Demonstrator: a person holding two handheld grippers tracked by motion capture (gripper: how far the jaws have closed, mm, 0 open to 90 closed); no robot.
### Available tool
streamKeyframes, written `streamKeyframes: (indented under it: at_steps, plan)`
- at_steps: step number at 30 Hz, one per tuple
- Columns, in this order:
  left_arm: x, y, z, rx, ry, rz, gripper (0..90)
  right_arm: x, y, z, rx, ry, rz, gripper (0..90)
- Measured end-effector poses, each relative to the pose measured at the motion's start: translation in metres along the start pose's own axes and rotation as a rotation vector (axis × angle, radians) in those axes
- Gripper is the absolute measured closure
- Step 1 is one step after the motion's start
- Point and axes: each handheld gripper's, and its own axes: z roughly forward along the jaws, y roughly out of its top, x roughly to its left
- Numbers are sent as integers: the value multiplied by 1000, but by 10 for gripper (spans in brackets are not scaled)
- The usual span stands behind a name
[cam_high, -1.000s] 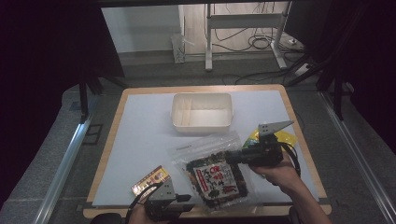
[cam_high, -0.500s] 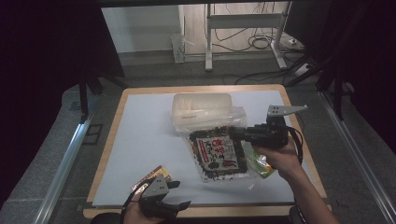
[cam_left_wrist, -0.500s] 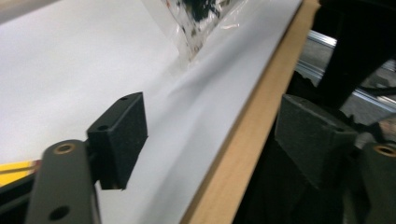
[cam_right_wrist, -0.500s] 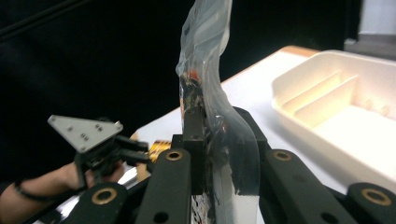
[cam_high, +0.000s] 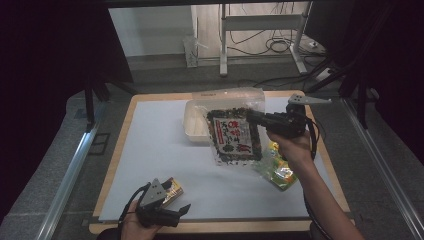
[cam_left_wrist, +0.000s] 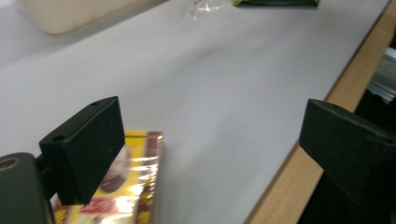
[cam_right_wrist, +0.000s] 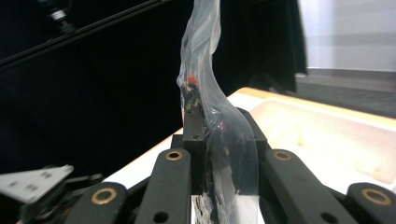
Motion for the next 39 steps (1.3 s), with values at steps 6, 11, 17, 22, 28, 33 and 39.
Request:
streamKeyframes:
  at_steps: [6, 11, 17, 22, 28, 33, 39]
  plan:
    - [7, -2, -8, -17, 45, -13, 58, -10, 8, 7, -40, -30, 20, 783]
    - [10, -3, -9, -20, 56, -24, 53, -18, 22, 15, -85, -73, 15, 783]
    - [9, -3, -9, -21, 63, -21, 54, -30, 34, 24, -134, -115, 22, 784]
    - [10, -4, -9, -22, 69, -20, 47, -40, 40, 36, -156, -152, 19, 784]
    - [11, -5, -9, -20, 73, -17, 43, -55, 42, 54, -181, -182, 22, 784]
    - [11, -5, -9, -18, 76, -16, 41, -66, 43, 67, -205, -203, 28, 784]
    - [11, -5, -8, -14, 76, -12, 39, -76, 42, 84, -236, -213, 19, 785]
